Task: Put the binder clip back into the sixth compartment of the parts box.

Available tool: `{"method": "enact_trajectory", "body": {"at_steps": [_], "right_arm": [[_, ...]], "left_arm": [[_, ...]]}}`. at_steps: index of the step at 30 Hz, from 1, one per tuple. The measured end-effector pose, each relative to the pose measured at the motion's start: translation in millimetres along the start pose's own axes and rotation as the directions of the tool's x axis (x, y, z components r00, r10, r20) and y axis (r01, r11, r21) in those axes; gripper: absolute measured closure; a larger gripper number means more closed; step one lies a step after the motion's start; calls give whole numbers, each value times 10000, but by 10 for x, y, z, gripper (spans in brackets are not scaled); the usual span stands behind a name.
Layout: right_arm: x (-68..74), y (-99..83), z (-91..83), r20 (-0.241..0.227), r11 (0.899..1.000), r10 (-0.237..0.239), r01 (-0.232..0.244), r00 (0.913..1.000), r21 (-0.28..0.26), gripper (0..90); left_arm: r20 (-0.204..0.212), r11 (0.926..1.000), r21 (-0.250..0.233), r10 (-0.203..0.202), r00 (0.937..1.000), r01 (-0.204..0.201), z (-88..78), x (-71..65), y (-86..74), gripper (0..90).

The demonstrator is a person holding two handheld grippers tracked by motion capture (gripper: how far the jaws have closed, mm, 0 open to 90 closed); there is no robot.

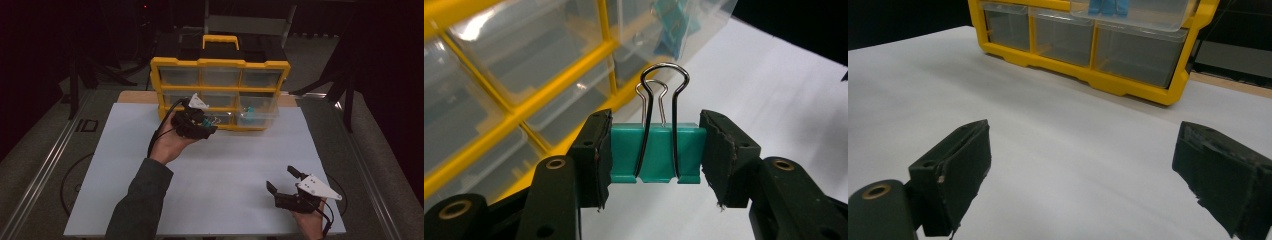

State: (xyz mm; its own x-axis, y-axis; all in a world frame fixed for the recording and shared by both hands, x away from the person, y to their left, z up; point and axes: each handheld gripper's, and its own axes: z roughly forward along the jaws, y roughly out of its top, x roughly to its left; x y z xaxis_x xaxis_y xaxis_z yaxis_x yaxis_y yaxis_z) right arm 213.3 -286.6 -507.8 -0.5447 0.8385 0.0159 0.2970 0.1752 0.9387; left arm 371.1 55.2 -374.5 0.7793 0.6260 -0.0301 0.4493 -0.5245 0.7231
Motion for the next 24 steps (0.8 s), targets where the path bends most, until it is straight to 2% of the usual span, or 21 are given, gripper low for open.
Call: {"method": "enact_trajectory", "body": {"at_steps": [4,13,20,24], "right_arm": [[-5,0,-2,0,10000,24,-24,10000,-14,86],[-3,0,-3,0,10000,22,-22,10000,-13,86],[-2,0,1,-11,10000,20,-20,10000,-10,86],[-1,0,1,-18,10000,23,-23,10000,-14,86]], "left_arm": [[-23,9998,-24,187,9998,-187,-42,3,96,505],[219,9993,-270,277,9994,-271,-93,84,263,505],[245,9981,-138,608,9979,-604,-86,115,393,505],[268,9981,-254,561,9981,-554,-77,156,455,505]]}}
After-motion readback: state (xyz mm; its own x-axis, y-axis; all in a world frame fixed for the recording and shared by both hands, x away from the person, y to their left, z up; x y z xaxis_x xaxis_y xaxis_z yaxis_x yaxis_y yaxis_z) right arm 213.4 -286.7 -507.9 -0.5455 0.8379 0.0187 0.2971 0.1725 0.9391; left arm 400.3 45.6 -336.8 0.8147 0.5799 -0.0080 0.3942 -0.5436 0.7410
